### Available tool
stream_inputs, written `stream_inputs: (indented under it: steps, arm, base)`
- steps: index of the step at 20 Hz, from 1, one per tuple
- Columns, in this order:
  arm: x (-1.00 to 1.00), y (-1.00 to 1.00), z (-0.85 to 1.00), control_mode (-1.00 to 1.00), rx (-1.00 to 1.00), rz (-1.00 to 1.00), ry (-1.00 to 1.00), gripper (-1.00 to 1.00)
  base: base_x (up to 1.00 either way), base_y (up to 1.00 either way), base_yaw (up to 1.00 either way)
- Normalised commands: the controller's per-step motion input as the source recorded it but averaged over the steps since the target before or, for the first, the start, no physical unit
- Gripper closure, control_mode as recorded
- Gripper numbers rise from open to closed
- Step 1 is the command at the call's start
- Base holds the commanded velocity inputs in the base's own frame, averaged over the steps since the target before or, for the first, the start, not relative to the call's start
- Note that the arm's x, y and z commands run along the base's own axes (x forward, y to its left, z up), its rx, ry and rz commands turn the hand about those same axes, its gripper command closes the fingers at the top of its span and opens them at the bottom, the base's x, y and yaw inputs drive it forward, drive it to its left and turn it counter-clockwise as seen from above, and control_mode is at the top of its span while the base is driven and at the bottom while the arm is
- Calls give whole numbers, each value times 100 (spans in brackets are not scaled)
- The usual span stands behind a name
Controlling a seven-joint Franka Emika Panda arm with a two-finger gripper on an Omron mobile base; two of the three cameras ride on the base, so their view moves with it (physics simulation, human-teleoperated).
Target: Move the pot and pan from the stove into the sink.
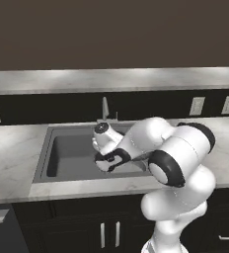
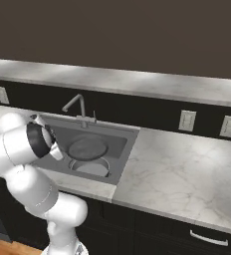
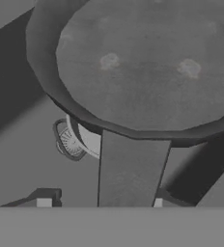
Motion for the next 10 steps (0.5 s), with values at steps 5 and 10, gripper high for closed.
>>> stream_inputs:
  steps: [5,10]
  arm:
    - [-26,30,100,-100,0,-1,0,-100]
    - [-35,28,93,-100,0,0,4,-100]
  base:
    - [0,0,0]
    - [0,0,0]
